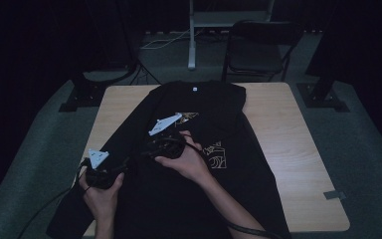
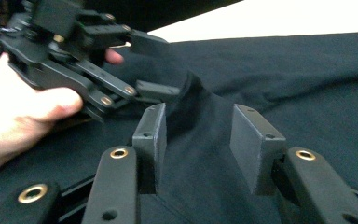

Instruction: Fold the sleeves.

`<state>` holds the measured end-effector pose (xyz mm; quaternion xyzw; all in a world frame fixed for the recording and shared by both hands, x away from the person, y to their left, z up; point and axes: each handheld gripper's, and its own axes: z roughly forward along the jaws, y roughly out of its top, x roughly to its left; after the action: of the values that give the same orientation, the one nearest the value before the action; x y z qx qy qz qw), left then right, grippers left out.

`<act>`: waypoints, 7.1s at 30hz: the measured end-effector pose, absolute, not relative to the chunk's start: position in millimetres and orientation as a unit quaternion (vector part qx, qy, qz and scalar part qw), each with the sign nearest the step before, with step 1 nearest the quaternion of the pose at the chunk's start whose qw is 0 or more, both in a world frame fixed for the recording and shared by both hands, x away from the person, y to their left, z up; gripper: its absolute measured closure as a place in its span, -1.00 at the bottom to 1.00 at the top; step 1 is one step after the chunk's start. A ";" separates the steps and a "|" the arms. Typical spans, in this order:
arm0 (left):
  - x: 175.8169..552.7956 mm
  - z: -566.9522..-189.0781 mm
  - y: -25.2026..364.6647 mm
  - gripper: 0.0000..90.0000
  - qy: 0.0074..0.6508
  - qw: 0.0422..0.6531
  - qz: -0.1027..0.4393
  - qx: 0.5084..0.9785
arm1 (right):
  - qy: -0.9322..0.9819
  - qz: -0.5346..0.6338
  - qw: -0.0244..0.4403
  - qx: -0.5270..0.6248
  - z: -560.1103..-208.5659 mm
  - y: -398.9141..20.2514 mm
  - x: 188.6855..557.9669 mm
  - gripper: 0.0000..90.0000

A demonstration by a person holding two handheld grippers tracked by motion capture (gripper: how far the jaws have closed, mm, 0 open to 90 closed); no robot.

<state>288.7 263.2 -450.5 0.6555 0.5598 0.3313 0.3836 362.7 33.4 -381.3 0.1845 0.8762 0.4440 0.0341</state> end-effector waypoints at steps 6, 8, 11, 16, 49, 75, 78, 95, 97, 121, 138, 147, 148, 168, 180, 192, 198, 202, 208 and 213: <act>288.5 -450.6 262.6 -0.50 0.560 0.381 0.331 0.656 | 0.876 0.434 0.051 0.202 -382.5 13.5 368.8 0.18; 288.3 -450.3 262.2 -0.50 0.558 0.381 0.333 0.657 | 0.878 0.429 0.051 0.207 -383.6 5.8 371.4 0.15; 286.9 -449.4 262.4 -0.50 0.557 0.385 0.338 0.654 | 0.881 0.416 0.060 0.216 -387.1 -7.5 375.5 0.14; 288.5 -450.6 261.5 -0.50 0.556 0.381 0.331 0.661 | 0.883 0.403 0.068 0.231 -393.0 -26.9 380.4 0.11; 295.5 -455.1 252.1 -0.50 0.532 0.368 0.301 0.700 | 0.869 0.357 0.135 0.315 -432.3 -167.6 386.0 -0.11; 304.2 -423.4 226.8 -0.50 0.447 0.405 0.287 0.744 | 0.844 0.381 0.161 0.340 -459.0 -202.7 381.5 -0.13; 305.8 -419.9 229.4 -0.50 0.446 0.411 0.289 0.741 | 0.845 0.382 0.160 0.339 -459.0 -203.1 381.8 -0.15; 316.9 -418.2 248.7 -0.35 0.473 0.430 0.268 0.721 | 0.845 0.381 0.161 0.340 -459.2 -203.3 381.4 -0.22; 317.7 -417.8 249.6 -0.35 0.473 0.433 0.263 0.721 | 0.844 0.381 0.161 0.341 -459.2 -203.2 381.3 -0.22; 328.8 -408.6 273.5 -0.35 0.491 0.419 0.273 0.714 | 0.844 0.381 0.160 0.342 -459.3 -203.6 380.5 -0.25; 336.9 -414.8 301.9 -0.27 0.528 0.402 0.264 0.700 | 0.845 0.380 0.160 0.341 -459.4 -203.1 380.2 -0.30; 346.4 -423.4 307.4 -0.27 0.540 0.380 0.259 0.705 | 0.845 0.380 0.159 0.340 -459.5 -202.9 380.0 -0.33; 348.3 -425.3 307.8 -0.27 0.542 0.379 0.258 0.704 | 0.846 0.379 0.159 0.340 -459.5 -203.0 380.0 -0.33; 370.0 -451.4 326.4 -0.17 0.584 0.351 0.229 0.696 | 0.846 0.380 0.157 0.339 -459.6 -203.0 379.3 -0.37; 369.7 -459.8 326.4 -0.01 0.587 0.326 0.279 0.686 | 0.847 0.379 0.157 0.339 -459.6 -202.8 378.9 -0.37; 366.9 -459.7 318.1 0.22 0.581 0.317 0.298 0.688 | 0.847 0.378 0.158 0.339 -459.7 -202.4 377.7 -0.38; 365.9 -459.8 314.1 0.48 0.575 0.322 0.296 0.691 | 0.847 0.378 0.157 0.339 -459.7 -202.3 377.6 -0.39; 365.8 -459.5 313.0 0.68 0.569 0.328 0.289 0.697 | 0.847 0.379 0.157 0.339 -459.7 -202.4 377.6 -0.39; 366.4 -459.5 314.5 0.82 0.569 0.338 0.277 0.696 | 0.847 0.380 0.154 0.339 -459.6 -202.9 377.9 -0.39; 366.5 -459.5 313.7 0.82 0.571 0.337 0.278 0.695 | 0.845 0.384 0.150 0.341 -459.6 -204.0 378.4 -0.40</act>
<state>366.5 313.7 -459.5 0.6951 0.5709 0.2778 0.3373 378.4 -204.0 -459.6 0.3410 0.8450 0.3837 0.1497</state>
